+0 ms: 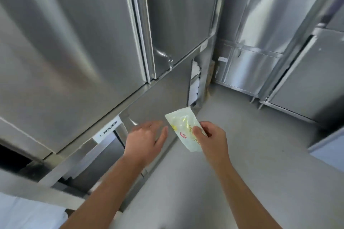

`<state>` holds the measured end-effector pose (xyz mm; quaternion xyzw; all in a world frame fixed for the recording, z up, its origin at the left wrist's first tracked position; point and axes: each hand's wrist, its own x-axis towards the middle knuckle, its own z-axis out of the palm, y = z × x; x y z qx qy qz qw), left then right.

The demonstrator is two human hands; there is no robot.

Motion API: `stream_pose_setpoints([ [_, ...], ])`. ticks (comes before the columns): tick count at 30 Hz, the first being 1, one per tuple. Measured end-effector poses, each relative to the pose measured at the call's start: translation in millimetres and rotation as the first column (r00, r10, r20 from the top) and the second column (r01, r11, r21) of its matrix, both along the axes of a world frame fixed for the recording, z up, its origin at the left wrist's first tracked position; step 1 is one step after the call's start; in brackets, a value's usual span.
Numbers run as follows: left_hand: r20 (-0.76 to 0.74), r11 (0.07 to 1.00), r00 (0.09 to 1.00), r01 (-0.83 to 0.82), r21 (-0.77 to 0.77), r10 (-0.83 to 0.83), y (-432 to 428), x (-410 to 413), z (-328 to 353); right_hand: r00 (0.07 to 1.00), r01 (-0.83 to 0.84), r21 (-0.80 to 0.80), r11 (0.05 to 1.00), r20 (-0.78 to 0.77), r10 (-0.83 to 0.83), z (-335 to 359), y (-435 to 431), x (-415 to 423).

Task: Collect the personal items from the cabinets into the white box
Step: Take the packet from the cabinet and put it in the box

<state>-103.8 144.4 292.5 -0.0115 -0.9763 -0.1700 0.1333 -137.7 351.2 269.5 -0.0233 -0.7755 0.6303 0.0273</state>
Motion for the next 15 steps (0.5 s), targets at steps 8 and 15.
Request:
stream_pose_setpoints([
  [8,-0.031,0.925,0.924,0.380,-0.011,-0.381,182.6,-39.9,26.3,0.931,0.362,-0.017,0.932,-0.048,-0.362,27.5,186.3,44.2],
  [15,-0.044,0.750,0.752,0.660,0.041,-0.658,353.6,-19.8,24.8,0.740,0.670,-0.057,0.740,-0.023,-0.672,28.4,338.9,120.3],
])
